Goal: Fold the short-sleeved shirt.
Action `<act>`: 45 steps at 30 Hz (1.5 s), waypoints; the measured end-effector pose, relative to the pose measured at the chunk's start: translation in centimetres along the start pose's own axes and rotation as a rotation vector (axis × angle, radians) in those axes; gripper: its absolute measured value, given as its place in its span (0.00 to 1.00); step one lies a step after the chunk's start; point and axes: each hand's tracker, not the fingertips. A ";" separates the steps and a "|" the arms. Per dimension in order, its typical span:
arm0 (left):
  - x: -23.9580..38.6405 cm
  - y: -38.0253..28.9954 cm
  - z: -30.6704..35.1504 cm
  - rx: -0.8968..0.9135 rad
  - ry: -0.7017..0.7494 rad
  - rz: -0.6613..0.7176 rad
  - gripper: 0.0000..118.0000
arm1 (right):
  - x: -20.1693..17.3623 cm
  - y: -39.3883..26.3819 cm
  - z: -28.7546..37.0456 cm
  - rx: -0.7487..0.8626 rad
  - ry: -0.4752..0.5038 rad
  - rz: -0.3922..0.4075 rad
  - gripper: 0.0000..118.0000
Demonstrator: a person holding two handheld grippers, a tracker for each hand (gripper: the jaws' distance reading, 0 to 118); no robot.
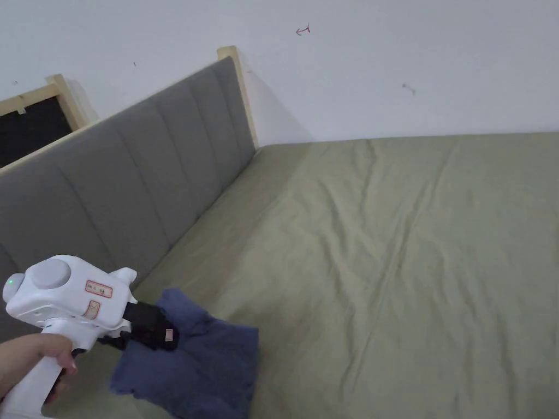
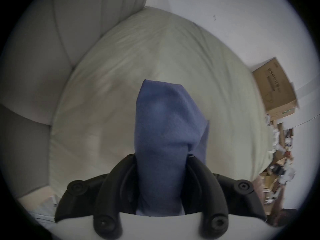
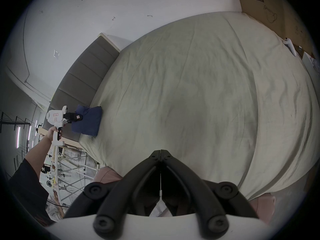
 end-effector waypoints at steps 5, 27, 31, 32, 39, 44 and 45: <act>-2.4 1.1 1.8 0.142 0.135 -0.079 1.00 | -0.2 0.3 -0.6 -0.010 -0.014 -0.011 0.00; 36.3 -20.2 4.9 1.016 -0.076 -0.362 0.00 | -2.1 -0.1 13.9 0.837 -0.111 0.267 0.00; 40.2 -23.6 7.7 1.253 0.009 -0.380 0.00 | -3.3 -0.7 14.9 1.062 -0.239 0.392 0.00; 40.6 -24.2 8.0 1.273 -0.006 -0.394 0.00 | -3.2 -1.2 14.8 1.103 -0.246 0.411 0.00; 42.4 -26.9 7.7 1.287 0.047 -0.385 0.00 | -2.8 -5.1 13.3 1.242 -0.415 0.439 0.00; 42.6 -27.4 7.8 1.289 0.078 -0.387 0.00 | -2.2 -6.3 12.7 1.180 -0.396 0.379 0.00; 42.6 -27.4 7.8 1.289 0.074 -0.378 0.00 | -2.0 -6.7 12.6 1.185 -0.385 0.366 0.00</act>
